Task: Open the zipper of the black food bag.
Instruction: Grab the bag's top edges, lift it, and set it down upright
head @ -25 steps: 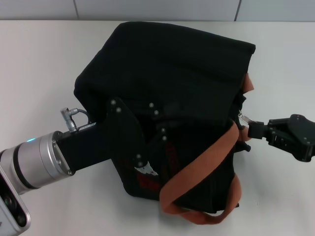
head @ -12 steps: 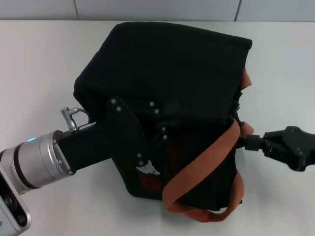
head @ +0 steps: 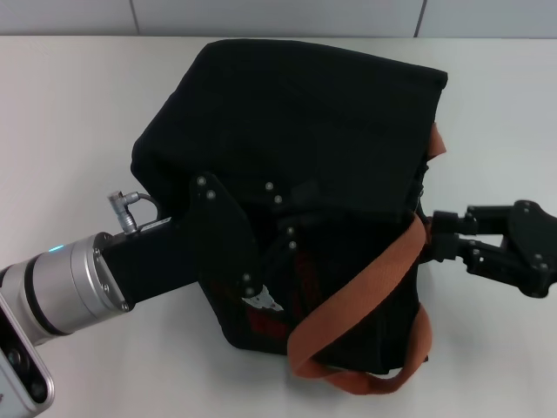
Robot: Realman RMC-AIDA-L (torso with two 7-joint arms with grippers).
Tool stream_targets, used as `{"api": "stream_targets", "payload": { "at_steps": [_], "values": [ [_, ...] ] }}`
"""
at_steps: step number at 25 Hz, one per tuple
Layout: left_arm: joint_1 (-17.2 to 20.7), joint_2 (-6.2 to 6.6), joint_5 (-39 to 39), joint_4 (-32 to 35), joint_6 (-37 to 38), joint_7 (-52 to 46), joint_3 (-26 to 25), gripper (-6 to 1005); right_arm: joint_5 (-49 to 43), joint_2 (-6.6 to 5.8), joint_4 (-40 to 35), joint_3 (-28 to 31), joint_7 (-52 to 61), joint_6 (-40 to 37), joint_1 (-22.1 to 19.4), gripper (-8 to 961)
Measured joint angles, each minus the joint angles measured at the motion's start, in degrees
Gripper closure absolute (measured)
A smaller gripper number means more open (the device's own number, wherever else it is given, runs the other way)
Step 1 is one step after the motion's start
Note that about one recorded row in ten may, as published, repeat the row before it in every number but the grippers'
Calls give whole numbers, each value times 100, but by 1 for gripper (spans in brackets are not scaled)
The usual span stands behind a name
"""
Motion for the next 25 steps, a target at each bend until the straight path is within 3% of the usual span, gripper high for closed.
{"api": "stream_targets", "payload": {
  "at_steps": [1, 5, 7, 25],
  "values": [
    [0, 0, 0, -2, 1, 0, 0, 906, 20, 22, -22, 9, -94, 14, 10, 818],
    [0, 0, 1, -4, 4, 0, 0, 906, 162, 55, -42, -12, -440, 153, 75, 597],
    [0, 0, 1, -3, 5, 0, 0, 906, 187, 58, -41, -42, -503, 272, 103, 532],
    [-18, 1, 1, 19, 13, -7, 10, 907, 193, 68, 161, -331, -814, 593, 299, 546]
  ]
}}
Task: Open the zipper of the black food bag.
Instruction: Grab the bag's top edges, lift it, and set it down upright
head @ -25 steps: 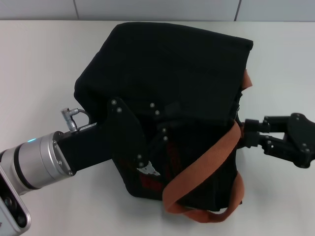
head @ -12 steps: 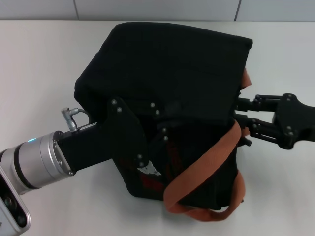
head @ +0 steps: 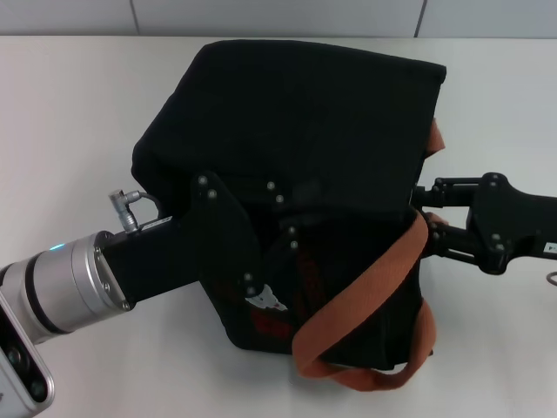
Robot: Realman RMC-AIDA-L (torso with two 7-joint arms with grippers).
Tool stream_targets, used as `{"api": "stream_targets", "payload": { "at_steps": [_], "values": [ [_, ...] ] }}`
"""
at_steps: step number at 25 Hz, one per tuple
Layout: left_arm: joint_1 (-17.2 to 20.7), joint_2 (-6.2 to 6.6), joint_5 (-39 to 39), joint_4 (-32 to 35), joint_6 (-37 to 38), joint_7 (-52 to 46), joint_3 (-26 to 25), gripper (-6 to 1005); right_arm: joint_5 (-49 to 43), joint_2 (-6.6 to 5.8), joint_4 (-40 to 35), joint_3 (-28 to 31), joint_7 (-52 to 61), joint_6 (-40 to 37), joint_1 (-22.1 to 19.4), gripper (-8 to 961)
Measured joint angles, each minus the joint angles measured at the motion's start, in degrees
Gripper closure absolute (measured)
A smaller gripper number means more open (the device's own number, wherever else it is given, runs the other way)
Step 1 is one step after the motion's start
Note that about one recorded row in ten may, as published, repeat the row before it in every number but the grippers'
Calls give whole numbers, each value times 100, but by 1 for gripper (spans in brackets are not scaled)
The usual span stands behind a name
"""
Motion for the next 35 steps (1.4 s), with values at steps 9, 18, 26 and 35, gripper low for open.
{"api": "stream_targets", "payload": {
  "at_steps": [9, 18, 26, 35],
  "values": [
    [-1, 0, -1, 23, 1, -2, 69, 907, 304, 1, 37, -57, -13, 229, 64, 693],
    [0, 0, 0, 34, 2, -1, 70, 907, 290, -1, -18, -133, -113, 152, 31, 867],
    [0, 0, -96, 38, -7, -75, 80, 907, 166, -24, -279, -540, -186, 92, -105, 937],
    [-13, 0, -482, 39, -90, -246, 129, 906, -432, -16, -838, -575, 315, 103, -403, 954]
  ]
}}
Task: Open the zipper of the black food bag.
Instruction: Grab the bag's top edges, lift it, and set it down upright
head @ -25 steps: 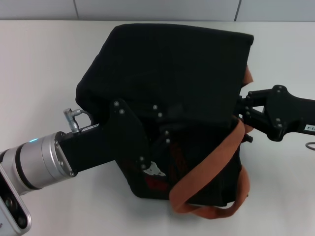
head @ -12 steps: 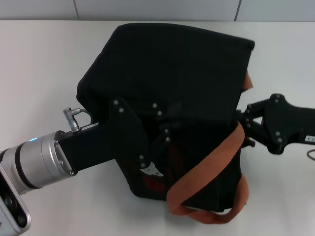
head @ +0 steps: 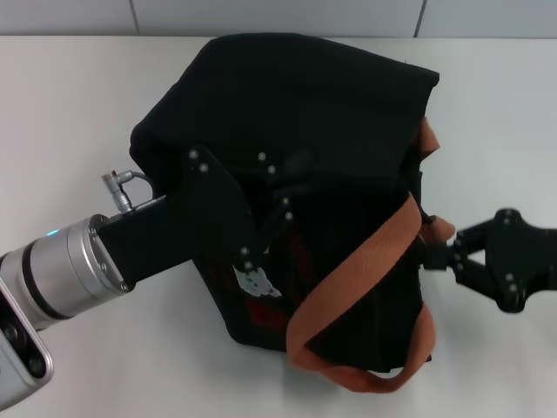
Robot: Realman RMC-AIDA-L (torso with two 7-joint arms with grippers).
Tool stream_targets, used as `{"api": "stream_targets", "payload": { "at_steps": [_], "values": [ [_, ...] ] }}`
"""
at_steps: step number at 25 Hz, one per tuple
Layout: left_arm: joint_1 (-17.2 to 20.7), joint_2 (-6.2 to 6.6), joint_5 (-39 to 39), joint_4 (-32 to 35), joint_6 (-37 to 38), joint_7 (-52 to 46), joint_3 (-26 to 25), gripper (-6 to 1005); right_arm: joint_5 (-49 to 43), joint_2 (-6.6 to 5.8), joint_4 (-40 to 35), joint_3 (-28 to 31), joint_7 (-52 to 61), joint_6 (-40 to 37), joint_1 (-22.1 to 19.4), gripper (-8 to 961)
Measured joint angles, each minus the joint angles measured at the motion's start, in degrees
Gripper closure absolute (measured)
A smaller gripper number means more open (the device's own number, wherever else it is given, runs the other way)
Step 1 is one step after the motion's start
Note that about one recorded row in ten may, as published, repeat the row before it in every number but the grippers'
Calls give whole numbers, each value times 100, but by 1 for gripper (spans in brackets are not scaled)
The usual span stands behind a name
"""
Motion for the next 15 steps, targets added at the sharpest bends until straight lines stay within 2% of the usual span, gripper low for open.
{"api": "stream_targets", "payload": {
  "at_steps": [15],
  "values": [
    [-5, 0, -30, -2, -7, -2, 1, 906, -1213, 21, -370, -72, 693, 23, -4, 871]
  ]
}}
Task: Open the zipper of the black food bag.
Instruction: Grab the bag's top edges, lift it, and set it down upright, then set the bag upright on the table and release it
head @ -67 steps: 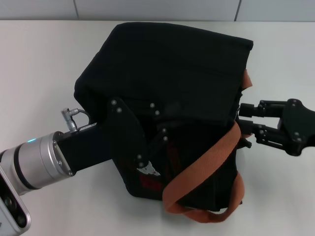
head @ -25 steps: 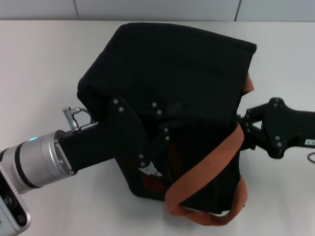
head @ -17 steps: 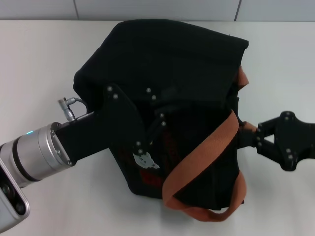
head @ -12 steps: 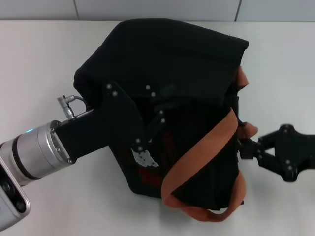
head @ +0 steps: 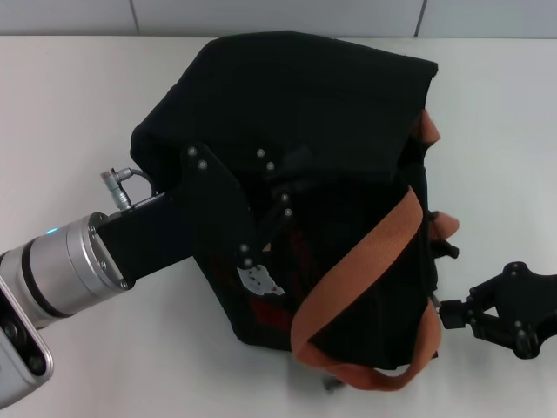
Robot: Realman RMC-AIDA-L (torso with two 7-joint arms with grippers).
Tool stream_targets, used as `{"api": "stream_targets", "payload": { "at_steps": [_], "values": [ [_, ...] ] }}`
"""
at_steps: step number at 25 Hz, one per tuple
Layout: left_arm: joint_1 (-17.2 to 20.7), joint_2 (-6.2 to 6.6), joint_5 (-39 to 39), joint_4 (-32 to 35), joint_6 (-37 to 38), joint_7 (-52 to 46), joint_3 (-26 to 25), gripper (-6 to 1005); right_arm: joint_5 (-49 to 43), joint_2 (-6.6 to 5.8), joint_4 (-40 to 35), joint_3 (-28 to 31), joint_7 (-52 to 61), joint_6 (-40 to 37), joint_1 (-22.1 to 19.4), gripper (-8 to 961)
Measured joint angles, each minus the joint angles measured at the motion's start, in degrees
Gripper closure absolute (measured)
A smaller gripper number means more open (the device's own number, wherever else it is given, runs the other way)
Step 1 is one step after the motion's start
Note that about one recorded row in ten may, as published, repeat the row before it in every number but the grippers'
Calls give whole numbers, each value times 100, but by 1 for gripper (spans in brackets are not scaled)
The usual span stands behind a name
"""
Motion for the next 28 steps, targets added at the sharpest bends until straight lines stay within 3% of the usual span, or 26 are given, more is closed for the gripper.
{"api": "stream_targets", "payload": {
  "at_steps": [6, 10, 13, 19, 21, 25, 28],
  "values": [
    [0, 0, -2, -6, -8, 0, 0, 907, 433, -142, 8, 484, 420, -680, 45, 833],
    [11, 0, -2, -4, -9, 0, 1, 907, 408, -163, -172, 914, 453, -714, -14, 808],
    [14, 0, -2, -3, -8, 0, 0, 907, 251, -170, -448, 1249, 410, -324, -141, 789],
    [8, 0, -2, -1, -2, 0, 1, 907, -106, -59, -518, 959, 367, 437, -107, 556],
    [5, 0, -1, -5, -1, -16, 7, 907, -162, -4, -333, 471, 358, 821, 17, 515],
    [6, 0, -1, 0, 6, -49, 9, 907, -145, 0, -83, 218, 354, 1017, 192, 432],
    [8, 0, 1, 1, 15, -51, 10, 907, 37, 10, 56, 100, 326, 1229, 293, 477]
  ]
}}
